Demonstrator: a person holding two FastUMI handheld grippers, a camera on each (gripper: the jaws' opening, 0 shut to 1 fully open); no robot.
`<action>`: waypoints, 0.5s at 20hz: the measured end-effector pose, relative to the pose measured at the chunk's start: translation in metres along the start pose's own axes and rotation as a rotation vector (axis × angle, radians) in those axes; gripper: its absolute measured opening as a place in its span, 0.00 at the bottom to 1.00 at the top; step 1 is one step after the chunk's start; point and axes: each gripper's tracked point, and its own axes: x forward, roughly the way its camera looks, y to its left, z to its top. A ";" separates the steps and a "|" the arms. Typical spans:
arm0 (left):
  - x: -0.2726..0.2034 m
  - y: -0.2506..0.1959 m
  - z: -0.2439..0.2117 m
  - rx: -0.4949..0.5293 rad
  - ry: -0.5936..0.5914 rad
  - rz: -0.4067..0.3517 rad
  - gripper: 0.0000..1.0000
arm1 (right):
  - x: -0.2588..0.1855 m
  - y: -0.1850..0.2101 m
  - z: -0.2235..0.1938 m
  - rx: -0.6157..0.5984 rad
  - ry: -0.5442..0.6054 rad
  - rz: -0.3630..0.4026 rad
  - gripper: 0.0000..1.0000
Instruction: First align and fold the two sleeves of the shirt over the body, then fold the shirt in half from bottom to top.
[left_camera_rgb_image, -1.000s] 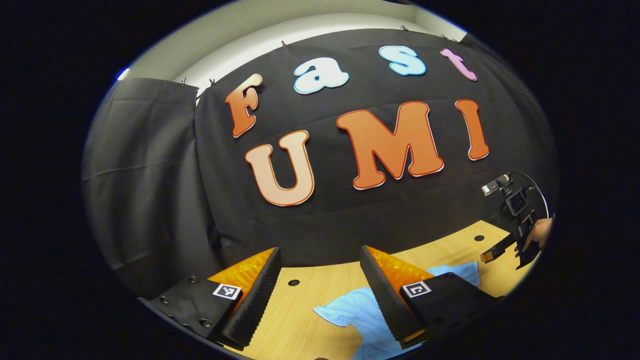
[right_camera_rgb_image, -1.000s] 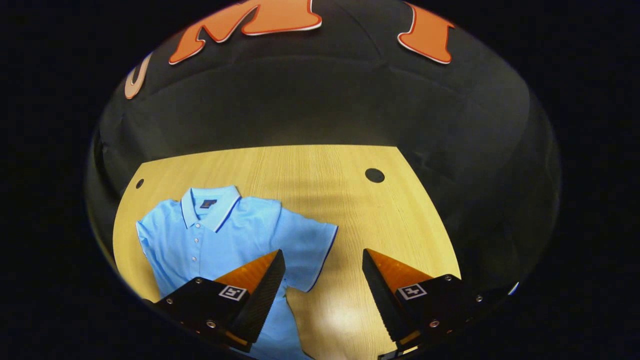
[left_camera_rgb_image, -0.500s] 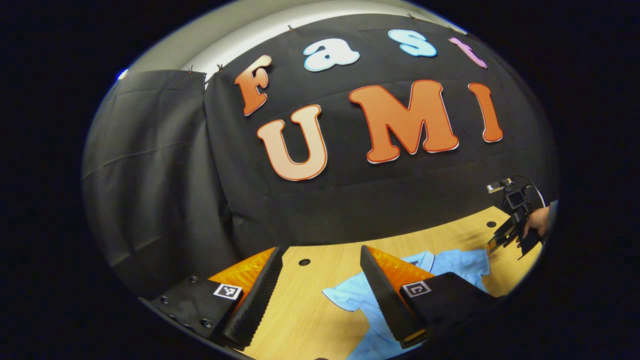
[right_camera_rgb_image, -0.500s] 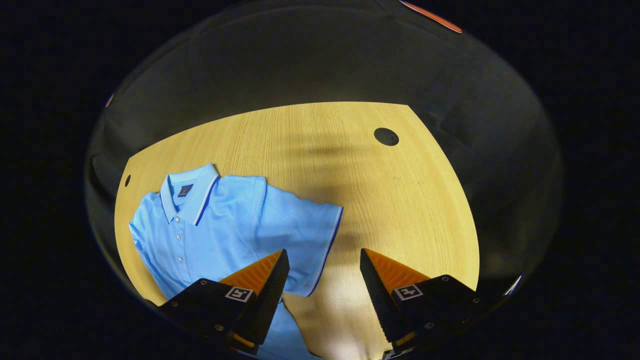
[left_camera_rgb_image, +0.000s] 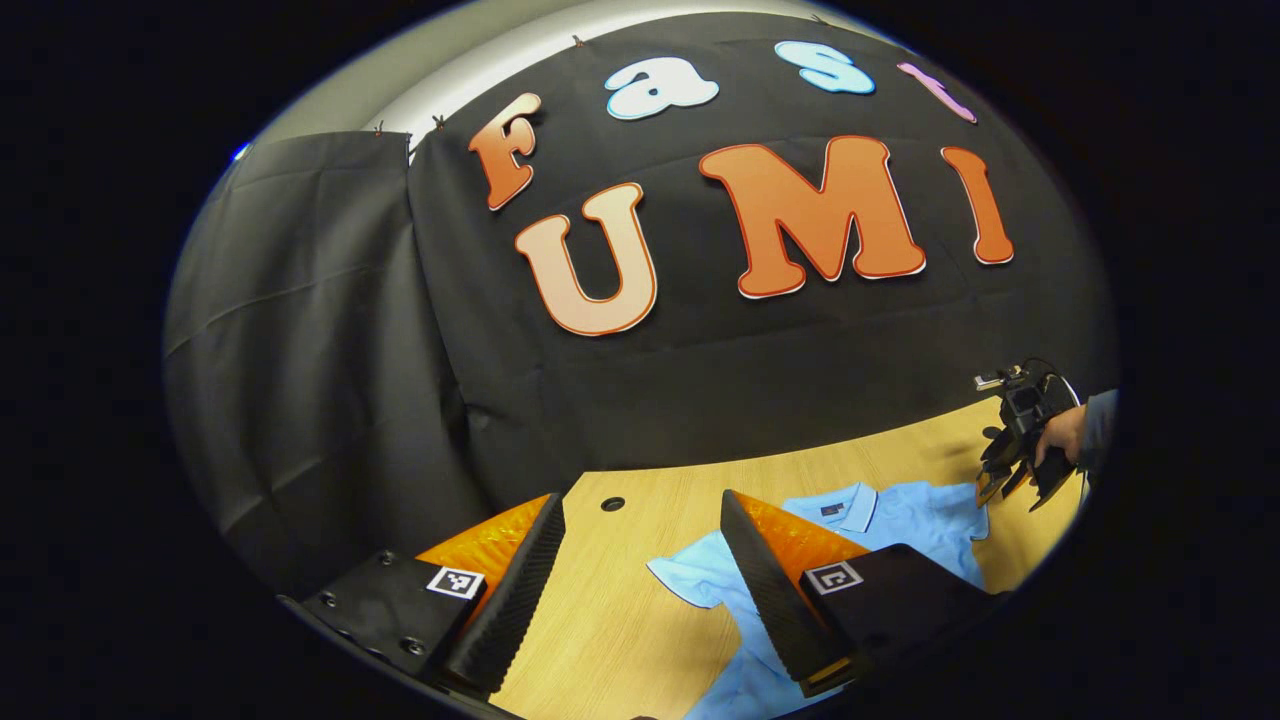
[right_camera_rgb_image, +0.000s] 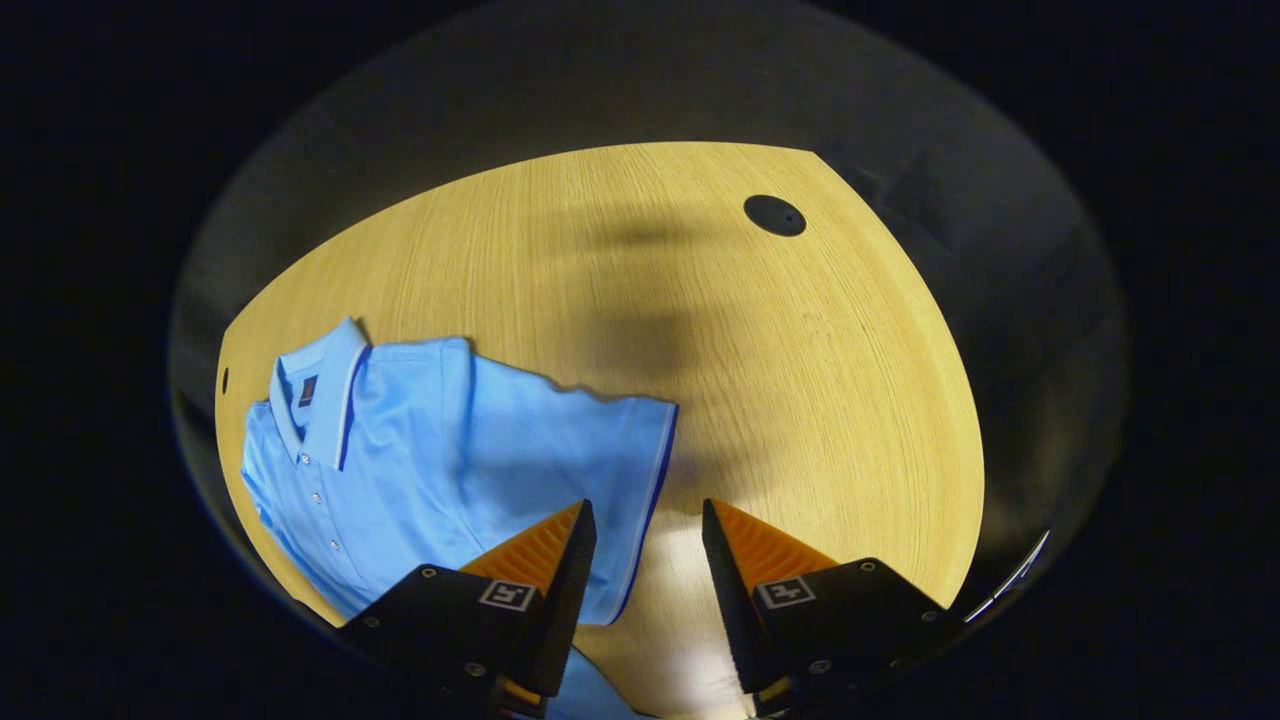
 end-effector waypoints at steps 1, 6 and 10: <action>0.001 0.000 0.000 0.001 0.004 0.002 1.00 | 0.003 0.000 0.000 0.002 0.009 -0.002 0.60; 0.003 -0.001 -0.005 0.003 0.020 0.002 1.00 | 0.009 0.016 -0.001 0.017 0.041 0.023 0.32; 0.002 -0.003 -0.010 0.009 0.028 0.000 1.00 | 0.007 0.026 0.003 0.063 0.041 0.094 0.13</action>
